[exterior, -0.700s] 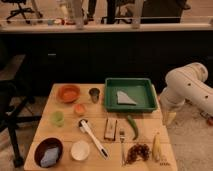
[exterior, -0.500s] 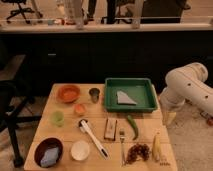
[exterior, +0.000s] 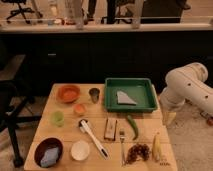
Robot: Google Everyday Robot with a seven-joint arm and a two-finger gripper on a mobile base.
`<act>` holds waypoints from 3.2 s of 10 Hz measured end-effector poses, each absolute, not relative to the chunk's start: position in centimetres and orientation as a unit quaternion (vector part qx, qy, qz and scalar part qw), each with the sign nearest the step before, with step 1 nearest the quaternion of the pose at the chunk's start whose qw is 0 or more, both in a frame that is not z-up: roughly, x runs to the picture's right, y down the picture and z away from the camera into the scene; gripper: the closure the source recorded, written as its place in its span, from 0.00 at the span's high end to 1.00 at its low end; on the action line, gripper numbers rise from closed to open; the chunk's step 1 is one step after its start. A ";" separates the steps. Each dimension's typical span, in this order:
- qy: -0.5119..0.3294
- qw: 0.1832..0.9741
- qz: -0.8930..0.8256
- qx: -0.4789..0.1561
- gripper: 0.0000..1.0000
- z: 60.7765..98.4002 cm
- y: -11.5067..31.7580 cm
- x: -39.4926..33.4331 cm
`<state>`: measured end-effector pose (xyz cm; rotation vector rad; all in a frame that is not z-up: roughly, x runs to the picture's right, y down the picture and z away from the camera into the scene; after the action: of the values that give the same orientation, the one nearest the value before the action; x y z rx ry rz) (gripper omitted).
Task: Place grapes in metal cup
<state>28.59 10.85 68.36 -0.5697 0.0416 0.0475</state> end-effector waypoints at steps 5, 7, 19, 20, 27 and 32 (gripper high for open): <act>0.021 0.959 0.023 -0.281 0.80 68.4 10.9 28.6; 0.021 0.959 0.023 -0.281 0.80 68.4 10.9 28.6; 0.016 0.961 0.013 -0.275 0.80 67.8 17.2 26.6; 0.001 0.961 0.017 -0.277 0.80 68.1 18.1 26.3; -0.134 0.933 0.109 -0.314 0.80 69.5 21.8 25.4; -0.147 0.925 0.124 -0.328 0.80 69.9 23.2 24.4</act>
<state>24.37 23.24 69.85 -0.6734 -0.3007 0.2544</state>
